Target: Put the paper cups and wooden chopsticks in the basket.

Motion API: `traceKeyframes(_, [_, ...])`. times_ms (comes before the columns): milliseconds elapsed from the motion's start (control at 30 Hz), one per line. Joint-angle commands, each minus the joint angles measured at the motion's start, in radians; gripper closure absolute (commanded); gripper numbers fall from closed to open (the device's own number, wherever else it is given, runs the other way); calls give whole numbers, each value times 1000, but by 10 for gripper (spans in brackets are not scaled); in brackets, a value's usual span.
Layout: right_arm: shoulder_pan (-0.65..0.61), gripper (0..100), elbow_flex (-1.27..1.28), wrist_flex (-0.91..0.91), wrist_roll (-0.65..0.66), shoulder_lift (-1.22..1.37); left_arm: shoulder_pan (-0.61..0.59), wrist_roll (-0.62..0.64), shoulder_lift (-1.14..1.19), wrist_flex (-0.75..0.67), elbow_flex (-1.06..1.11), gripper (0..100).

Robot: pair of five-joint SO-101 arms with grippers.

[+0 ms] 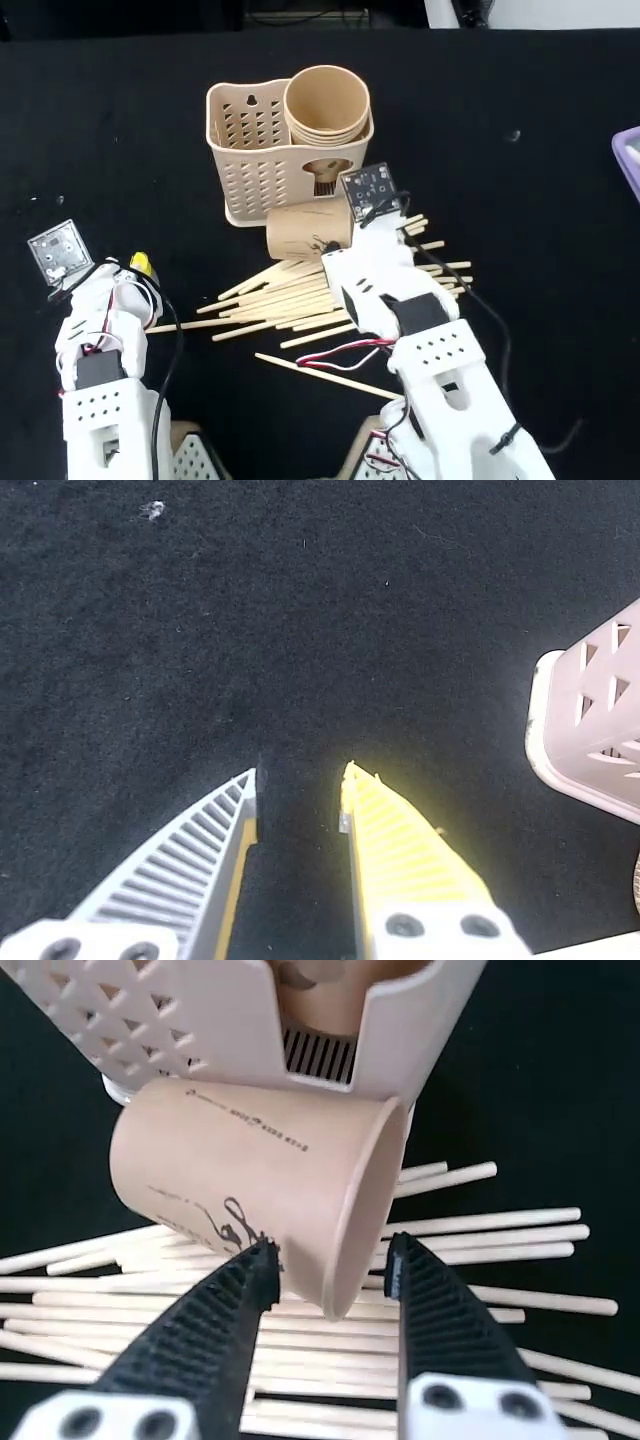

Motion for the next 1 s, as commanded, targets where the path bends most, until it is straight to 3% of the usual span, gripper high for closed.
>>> traceKeyframes(0, [14, 809, 12, -71, -5, 8, -5, 0, -14, -21, -5, 855])
traceKeyframes(733, [-41, 812, 19, -69, 69, 10, -1, 0, -14, -21, -7, 855])
traceKeyframes(967, [-40, 983, 18, -72, 144, 8, -1, 0, -14, -21, -7, 855])
